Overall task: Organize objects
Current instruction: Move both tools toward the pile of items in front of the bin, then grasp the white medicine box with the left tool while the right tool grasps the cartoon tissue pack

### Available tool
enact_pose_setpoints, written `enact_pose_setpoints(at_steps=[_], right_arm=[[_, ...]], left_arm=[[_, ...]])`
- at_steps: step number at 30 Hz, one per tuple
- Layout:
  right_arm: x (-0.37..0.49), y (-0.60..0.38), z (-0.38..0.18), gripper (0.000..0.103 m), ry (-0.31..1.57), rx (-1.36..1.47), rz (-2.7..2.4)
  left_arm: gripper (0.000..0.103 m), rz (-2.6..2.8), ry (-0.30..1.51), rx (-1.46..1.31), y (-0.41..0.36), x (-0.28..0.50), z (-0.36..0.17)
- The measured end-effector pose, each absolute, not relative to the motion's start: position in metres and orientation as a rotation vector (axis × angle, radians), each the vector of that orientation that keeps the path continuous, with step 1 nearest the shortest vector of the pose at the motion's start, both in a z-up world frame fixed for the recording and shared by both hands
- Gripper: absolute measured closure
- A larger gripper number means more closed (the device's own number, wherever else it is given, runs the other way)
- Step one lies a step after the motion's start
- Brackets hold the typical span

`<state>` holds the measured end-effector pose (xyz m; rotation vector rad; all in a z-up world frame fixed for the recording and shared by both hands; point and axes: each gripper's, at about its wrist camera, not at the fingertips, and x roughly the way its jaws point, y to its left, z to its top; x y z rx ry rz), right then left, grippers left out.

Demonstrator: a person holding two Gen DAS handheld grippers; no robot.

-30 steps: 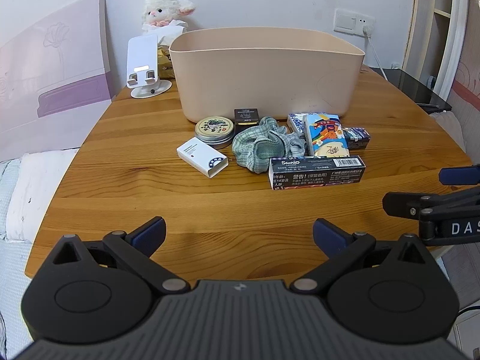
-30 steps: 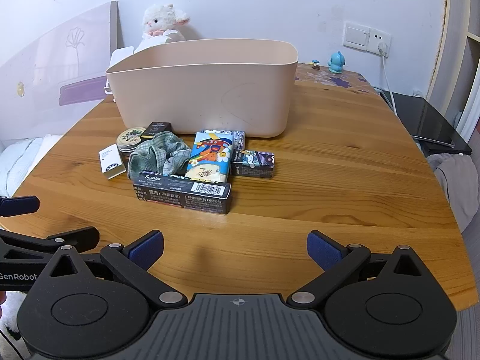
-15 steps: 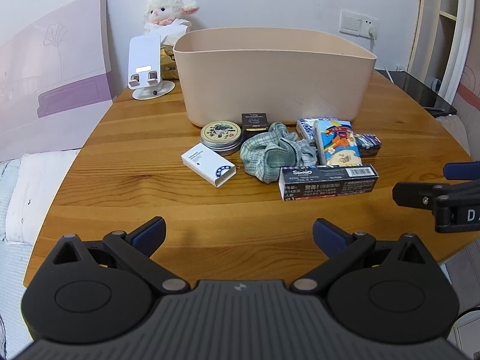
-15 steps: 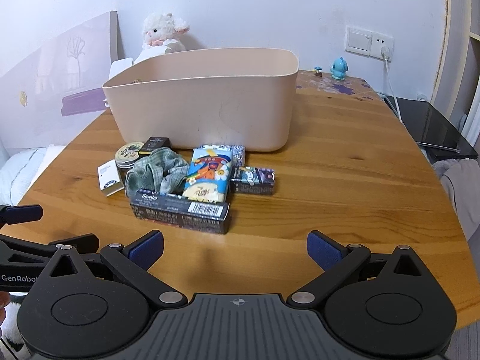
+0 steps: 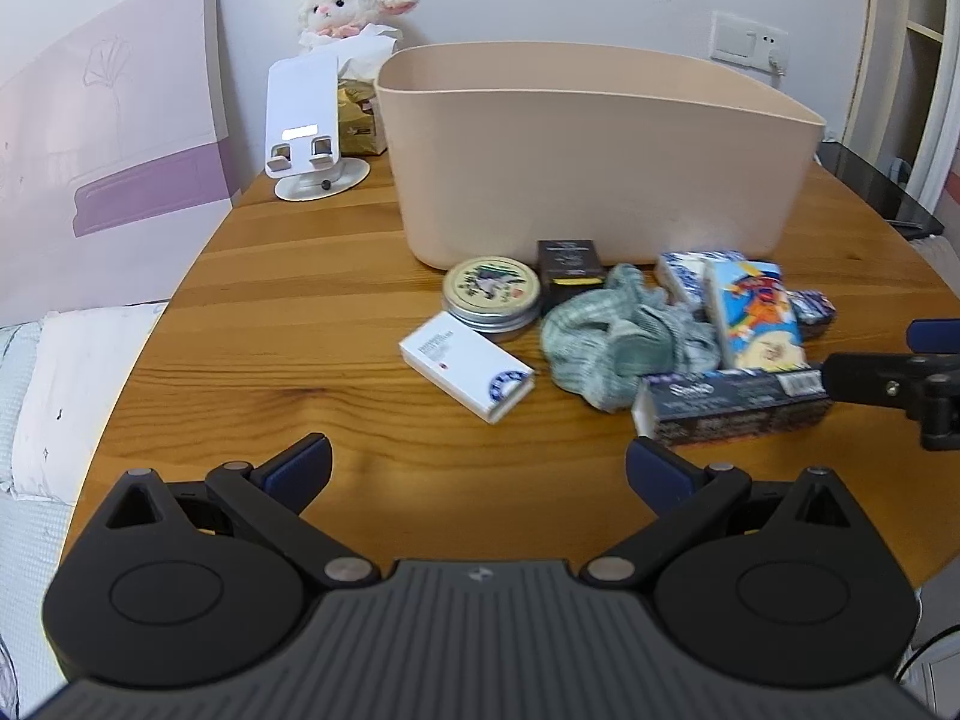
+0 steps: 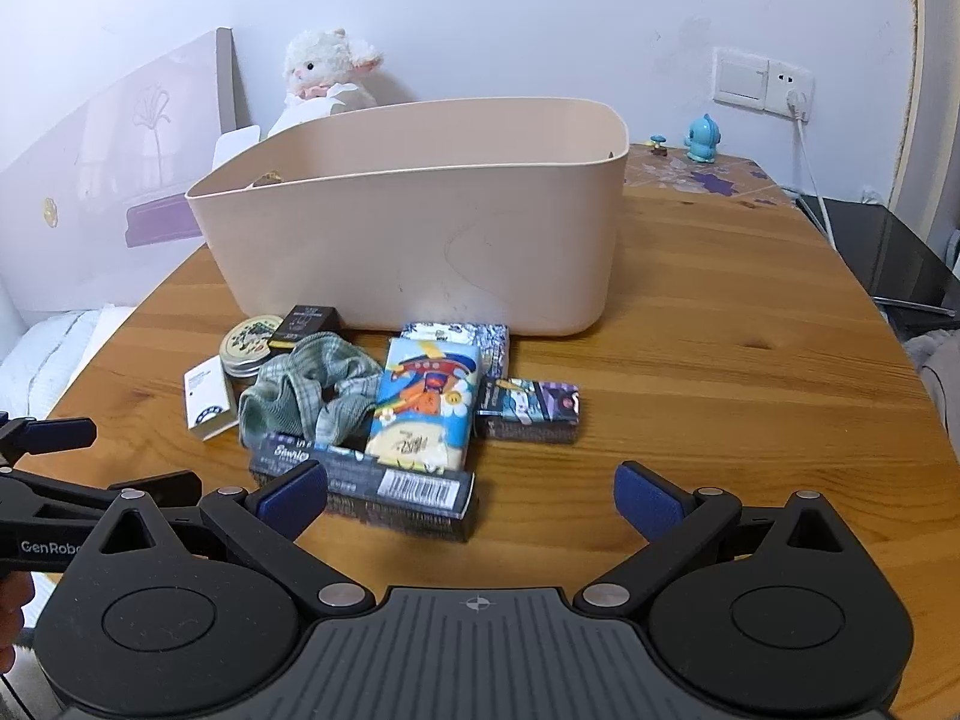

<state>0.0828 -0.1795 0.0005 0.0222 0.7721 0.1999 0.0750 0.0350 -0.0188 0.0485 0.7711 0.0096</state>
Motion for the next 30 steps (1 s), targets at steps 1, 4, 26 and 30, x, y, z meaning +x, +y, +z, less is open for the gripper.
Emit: enact_pose_setpoints(at_steps=[1,4,26,30], right_arm=[[0.085,-0.178,0.0,0.0,0.766,0.012,0.194],[0.091,-0.172,-0.001,0.0,0.743,-0.025,0.172],[0.141,-0.122,-0.03,0.017,0.795,-0.192,0.1],[0.14,-0.123,-0.029,0.035,0.776,-0.195,0.1]], left_arm=[[0.0,0.009,0.771,0.051,0.037,0.078,-0.02],[0.0,0.008,0.773,0.063,0.044,0.089,-0.025],[0.0,-0.12,0.763,0.067,0.07,0.141,-0.046],[0.001,-0.135,0.753,0.07,0.069,0.142,-0.047]])
